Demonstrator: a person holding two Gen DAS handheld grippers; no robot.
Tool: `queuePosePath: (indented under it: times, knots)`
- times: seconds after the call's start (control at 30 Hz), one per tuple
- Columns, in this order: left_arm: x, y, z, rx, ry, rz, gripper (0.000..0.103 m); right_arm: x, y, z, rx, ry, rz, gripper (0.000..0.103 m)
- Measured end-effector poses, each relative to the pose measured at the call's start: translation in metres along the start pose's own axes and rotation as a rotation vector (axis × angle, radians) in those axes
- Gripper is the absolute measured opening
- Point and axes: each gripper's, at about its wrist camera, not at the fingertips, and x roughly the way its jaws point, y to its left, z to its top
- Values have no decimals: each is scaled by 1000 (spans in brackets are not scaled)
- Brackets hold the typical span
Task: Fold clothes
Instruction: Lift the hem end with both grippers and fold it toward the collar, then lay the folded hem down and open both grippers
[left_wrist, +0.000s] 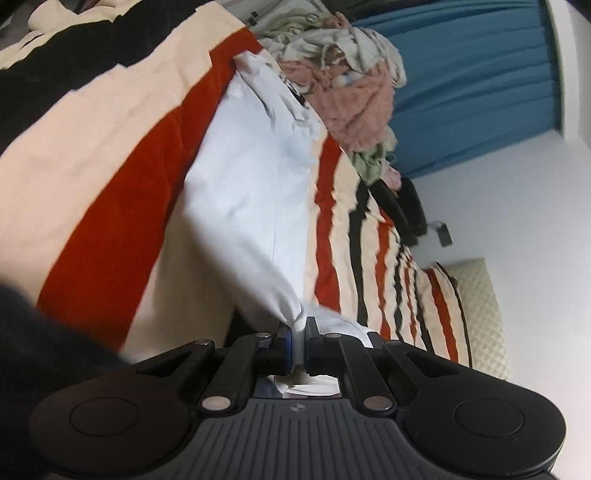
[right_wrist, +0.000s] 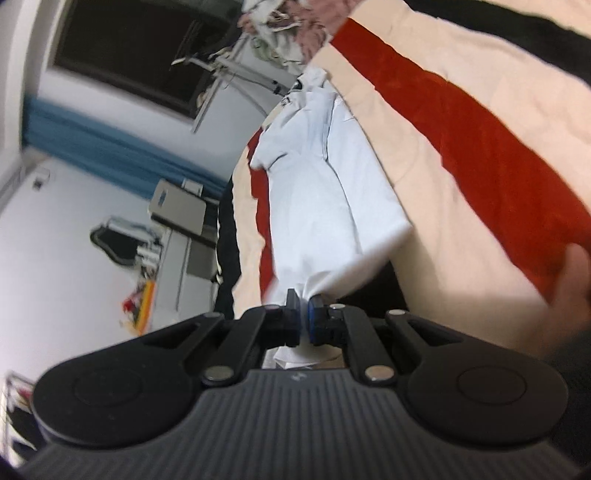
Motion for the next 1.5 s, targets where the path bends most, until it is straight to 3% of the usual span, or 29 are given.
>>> queuePosePath:
  times: [0.33,0.43,0.63,0.77,0.93,0.97,1.0,1.07,1.1,1.3,1.5]
  knots:
    - [105,-40,167,126,-137,137,6,128,34,119,-7,-45,-47,8]
    - [148,-42,214,167,-185,174,7,168,33,156,-16,-77,-17,8]
    - [228,-26,262,301,-218,279,7,240,22,192,-172,-132,-61,9]
    - [265,-5,267,349,-189,334,7,273,2,191,-250,-109,-147,9]
    - [278,9,264,380,-179,351,9,277,-6,190,-256,-88,-156,13]
    - [275,6,262,393,-180,356,16,275,-4,190,-264,-86,-158,23]
    - [272,1,260,408,-177,364,32,270,1,189,-277,-87,-160,32]
    - [261,-13,253,454,-188,379,48,258,13,186,-311,-94,-165,70]
    - [252,-22,248,480,-194,380,55,250,22,182,-341,-109,-172,73]
    - [190,-78,216,574,-268,354,72,193,80,157,-537,-195,-216,74]
    - [118,-122,164,674,-372,336,77,129,121,114,-698,-272,-214,74]
